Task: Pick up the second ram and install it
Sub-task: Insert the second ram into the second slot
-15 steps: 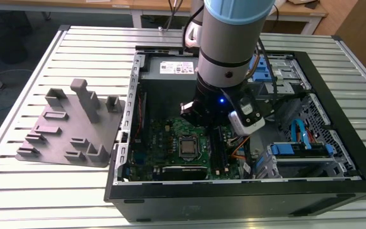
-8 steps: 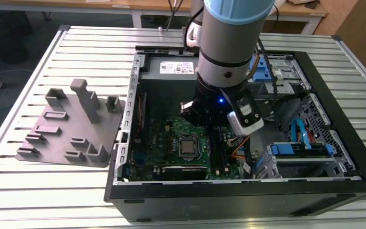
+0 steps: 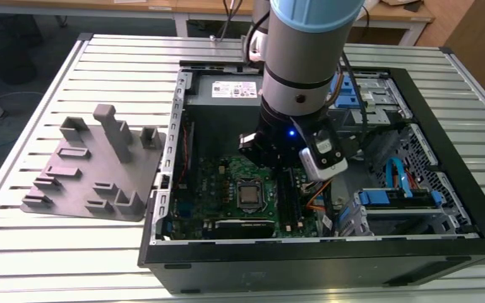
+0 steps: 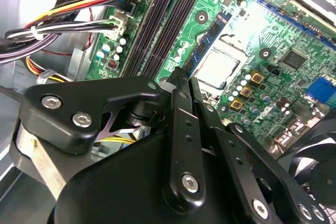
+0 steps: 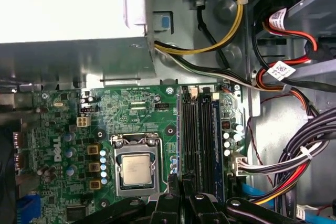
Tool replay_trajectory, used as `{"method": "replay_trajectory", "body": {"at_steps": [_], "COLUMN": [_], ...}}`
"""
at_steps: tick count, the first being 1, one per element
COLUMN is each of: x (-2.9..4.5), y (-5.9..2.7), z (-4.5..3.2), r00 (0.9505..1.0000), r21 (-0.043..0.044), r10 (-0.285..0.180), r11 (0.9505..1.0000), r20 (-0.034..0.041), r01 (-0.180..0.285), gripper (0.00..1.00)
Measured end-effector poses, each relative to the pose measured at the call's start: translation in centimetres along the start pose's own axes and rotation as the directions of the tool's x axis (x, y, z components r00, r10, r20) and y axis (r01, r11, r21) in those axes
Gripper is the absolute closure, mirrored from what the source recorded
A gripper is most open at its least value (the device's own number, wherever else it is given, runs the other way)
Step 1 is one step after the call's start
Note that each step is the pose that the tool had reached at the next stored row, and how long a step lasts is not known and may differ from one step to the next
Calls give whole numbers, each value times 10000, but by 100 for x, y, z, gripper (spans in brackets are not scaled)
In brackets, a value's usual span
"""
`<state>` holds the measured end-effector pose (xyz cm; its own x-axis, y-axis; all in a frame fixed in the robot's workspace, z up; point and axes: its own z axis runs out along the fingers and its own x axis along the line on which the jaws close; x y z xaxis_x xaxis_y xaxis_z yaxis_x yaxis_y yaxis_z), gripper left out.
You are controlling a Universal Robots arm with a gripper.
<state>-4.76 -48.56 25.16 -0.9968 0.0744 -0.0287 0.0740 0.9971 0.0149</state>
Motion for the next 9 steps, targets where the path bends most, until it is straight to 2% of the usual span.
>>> {"method": "replay_trajectory", "body": {"at_steps": [9], "x": [0], "y": [0], "z": [1], "r00": [9989], "r21": [13], "r10": [464], "r11": [9989], "r20": [7], "r01": [-464], "gripper": [89]}}
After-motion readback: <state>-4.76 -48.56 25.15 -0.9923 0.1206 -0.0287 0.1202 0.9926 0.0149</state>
